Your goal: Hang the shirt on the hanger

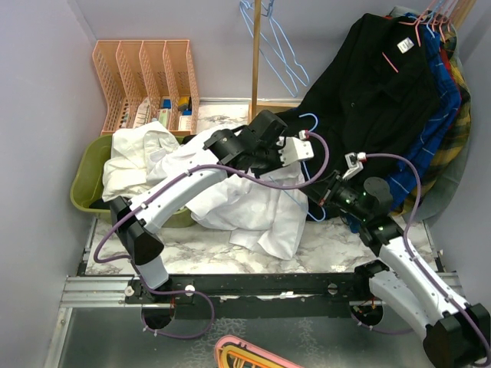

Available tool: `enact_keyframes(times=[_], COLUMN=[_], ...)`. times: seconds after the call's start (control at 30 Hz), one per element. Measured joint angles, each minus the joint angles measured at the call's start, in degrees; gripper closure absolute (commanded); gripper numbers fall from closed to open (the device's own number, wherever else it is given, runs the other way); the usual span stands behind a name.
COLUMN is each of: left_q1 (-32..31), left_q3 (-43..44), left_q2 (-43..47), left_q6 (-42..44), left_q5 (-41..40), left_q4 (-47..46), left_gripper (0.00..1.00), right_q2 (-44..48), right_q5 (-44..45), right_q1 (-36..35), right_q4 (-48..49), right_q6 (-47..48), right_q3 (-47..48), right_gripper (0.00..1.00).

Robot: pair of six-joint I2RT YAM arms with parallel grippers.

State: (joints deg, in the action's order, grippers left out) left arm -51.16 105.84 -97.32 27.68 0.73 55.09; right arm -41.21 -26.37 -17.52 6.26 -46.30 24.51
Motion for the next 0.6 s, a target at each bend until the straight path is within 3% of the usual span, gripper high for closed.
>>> enact_keyframes(times=[0.37,0.4,0.43,0.47,0.5,0.53,0.6], left_q1=[-0.5,-0.5,-0.5,-0.5,-0.5,-0.5,-0.6], left_q3=[-3.0,-3.5,-3.8,-4.0,-4.2,-4.3,-4.4], left_q2=[0.6,0.6,0.6,0.6,0.6,0.6,0.7], left_q6=[0.1,0.2,0.2,0.3,0.5,0.8,1.5], left_q5=[-0.1,-0.1,-0.2,-0.3,-0.4,-0.4,0.6], left_q4=[-0.1,-0.1,-0.1,-0.1,-0.1,-0.1,0.8], left_gripper=[1.00,0.95,0.81,0.56,0.18,0.03,0.01], right_q2=[-13.0,-14.2,-15.9,-16.9,-17.8,-18.6,-19.6], right_q5=[-3.6,-4.1,-4.6,-4.8,-5.0,-5.0,-5.0], right_q1=[-0.1,-0.2,-0.2,-0.2,-0.2,-0.2,-0.2], right_q4=[13.6,14.7,16.0,16.8,17.4,18.1,19.1], right_q6=[-1.5,-1.5,-1.6,-1.6,-1.7,-1.8,-1.8], right_q3=[0.5,0.5,0.5,0.5,0.5,0.5,0.5], right_gripper=[0.99,0.99,0.99,0.99,0.99,0.99,0.99])
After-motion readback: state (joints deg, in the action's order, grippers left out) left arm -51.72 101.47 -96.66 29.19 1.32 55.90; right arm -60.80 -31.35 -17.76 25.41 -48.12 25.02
